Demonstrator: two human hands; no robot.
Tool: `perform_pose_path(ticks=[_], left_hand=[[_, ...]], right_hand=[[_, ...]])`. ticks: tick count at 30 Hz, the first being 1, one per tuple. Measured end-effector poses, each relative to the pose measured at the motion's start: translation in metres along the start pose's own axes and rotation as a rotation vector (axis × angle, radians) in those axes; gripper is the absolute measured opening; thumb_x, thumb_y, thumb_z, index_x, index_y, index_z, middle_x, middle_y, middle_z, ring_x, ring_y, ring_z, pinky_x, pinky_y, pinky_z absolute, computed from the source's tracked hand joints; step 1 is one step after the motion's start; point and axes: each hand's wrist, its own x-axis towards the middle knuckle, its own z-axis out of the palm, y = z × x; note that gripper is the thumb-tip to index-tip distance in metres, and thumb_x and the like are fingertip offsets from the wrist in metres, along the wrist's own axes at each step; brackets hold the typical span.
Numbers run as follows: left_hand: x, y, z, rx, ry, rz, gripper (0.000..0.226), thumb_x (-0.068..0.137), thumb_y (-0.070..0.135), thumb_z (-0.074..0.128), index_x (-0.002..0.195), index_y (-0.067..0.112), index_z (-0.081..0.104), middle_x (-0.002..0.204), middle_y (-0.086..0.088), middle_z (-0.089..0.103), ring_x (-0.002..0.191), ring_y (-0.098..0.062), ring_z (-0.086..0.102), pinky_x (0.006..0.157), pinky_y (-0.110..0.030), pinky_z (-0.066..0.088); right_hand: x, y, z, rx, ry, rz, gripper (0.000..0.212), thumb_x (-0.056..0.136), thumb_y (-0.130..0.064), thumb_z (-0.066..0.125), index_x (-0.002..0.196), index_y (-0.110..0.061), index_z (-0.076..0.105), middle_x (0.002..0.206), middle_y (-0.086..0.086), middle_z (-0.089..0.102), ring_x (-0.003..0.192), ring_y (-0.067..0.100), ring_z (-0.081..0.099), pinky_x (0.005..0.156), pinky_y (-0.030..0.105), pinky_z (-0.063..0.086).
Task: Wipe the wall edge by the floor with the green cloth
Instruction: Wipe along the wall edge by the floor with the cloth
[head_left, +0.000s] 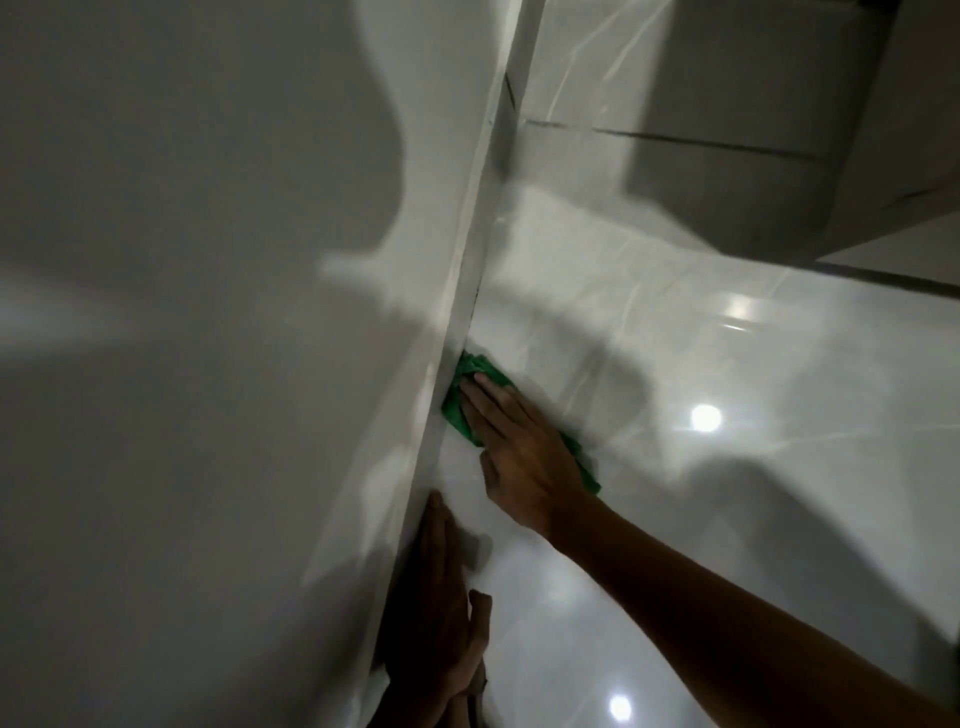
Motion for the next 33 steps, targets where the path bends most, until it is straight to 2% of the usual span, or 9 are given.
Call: perform_pose_path(ticks=[3, 6, 9, 15, 19, 22, 27, 30, 33], left_hand=[[0.005, -0.005, 0.009, -0.024, 0.015, 0.009, 0.110, 0.086, 0.046, 0.055, 0.176, 0.017, -0.001, 0.188, 0.001, -0.005, 0.170, -0.004, -0.016, 0.133, -0.016, -0.018], [0.001, -0.012, 0.025, 0.019, 0.007, 0.018, 0.096, 0.089, 0.048, 0.049, 0.174, 0.011, 0.024, 0.185, -0.007, 0.008, 0.171, -0.020, 0.013, 0.138, -0.025, -0.006], [-0.005, -0.015, 0.029, 0.086, -0.026, 0.001, 0.084, 0.092, 0.049, 0.043, 0.163, 0.005, 0.048, 0.175, -0.013, 0.038, 0.158, -0.036, 0.048, 0.132, -0.043, 0.024], [-0.013, -0.027, 0.034, 0.151, 0.057, 0.093, 0.069, 0.092, 0.036, 0.049, 0.142, -0.007, 0.068, 0.153, -0.026, 0.064, 0.144, -0.041, 0.058, 0.128, -0.042, 0.036], [-0.009, -0.026, 0.013, -0.030, 0.032, 0.120, 0.074, 0.099, 0.035, 0.039, 0.158, -0.008, 0.048, 0.166, -0.030, 0.049, 0.153, -0.049, 0.050, 0.129, -0.051, 0.031], [-0.011, -0.021, 0.002, -0.027, 0.037, 0.085, 0.082, 0.101, 0.036, 0.040, 0.173, 0.005, 0.021, 0.184, -0.016, 0.018, 0.170, -0.035, 0.023, 0.140, -0.044, 0.017], [-0.013, -0.010, 0.007, 0.022, 0.101, 0.025, 0.098, 0.098, 0.031, 0.060, 0.177, 0.019, 0.003, 0.187, 0.003, 0.001, 0.171, -0.010, -0.002, 0.136, -0.018, -0.012], [-0.013, -0.014, 0.009, -0.054, 0.098, 0.037, 0.101, 0.097, 0.031, 0.061, 0.177, 0.024, 0.000, 0.187, 0.008, -0.002, 0.171, -0.006, -0.004, 0.139, -0.024, 0.001], [-0.012, -0.022, 0.002, -0.186, 0.048, 0.086, 0.093, 0.101, 0.032, 0.054, 0.177, 0.026, 0.001, 0.187, 0.009, 0.001, 0.173, -0.014, 0.009, 0.139, -0.043, 0.023]], right_hand=[[0.001, -0.013, 0.011, 0.100, 0.077, 0.117, 0.072, 0.096, -0.032, 0.052, 0.163, -0.005, 0.043, 0.176, 0.011, 0.038, 0.168, 0.027, 0.024, 0.137, 0.051, 0.023], [0.013, -0.045, 0.022, 0.146, 0.149, 0.328, 0.082, 0.095, -0.040, 0.049, 0.168, -0.007, 0.031, 0.181, 0.010, 0.024, 0.171, 0.025, 0.012, 0.140, 0.046, 0.005], [0.033, -0.067, 0.026, 0.192, 0.248, 0.502, 0.084, 0.094, -0.037, 0.049, 0.169, -0.005, 0.029, 0.181, 0.011, 0.022, 0.171, 0.026, 0.012, 0.140, 0.047, 0.006], [0.006, -0.073, 0.031, 0.293, 0.188, 0.489, 0.072, 0.100, -0.038, 0.045, 0.165, -0.008, 0.039, 0.180, 0.009, 0.029, 0.170, 0.023, 0.015, 0.140, 0.046, 0.010], [-0.016, -0.076, 0.025, 0.180, 0.042, 0.388, 0.080, 0.098, -0.034, 0.057, 0.168, -0.009, 0.030, 0.182, 0.009, 0.021, 0.171, 0.027, 0.009, 0.139, 0.052, 0.015], [0.000, -0.064, 0.010, 0.090, -0.030, 0.315, 0.085, 0.096, -0.029, 0.055, 0.171, -0.006, 0.022, 0.183, 0.012, 0.013, 0.171, 0.031, 0.004, 0.138, 0.053, 0.014], [0.052, -0.014, -0.010, 0.071, 0.247, 0.302, 0.066, 0.095, -0.001, 0.052, 0.160, 0.002, 0.044, 0.174, 0.020, 0.038, 0.166, 0.038, 0.025, 0.137, 0.056, 0.022], [0.044, -0.045, 0.002, 0.208, 0.278, 0.431, 0.069, 0.088, 0.011, 0.051, 0.156, 0.002, 0.050, 0.172, 0.020, 0.040, 0.166, 0.038, 0.026, 0.138, 0.056, 0.018], [-0.010, -0.075, 0.019, 0.267, 0.094, 0.373, 0.075, 0.093, -0.003, 0.069, 0.163, -0.005, 0.042, 0.179, 0.012, 0.028, 0.170, 0.032, 0.014, 0.140, 0.053, 0.011]])
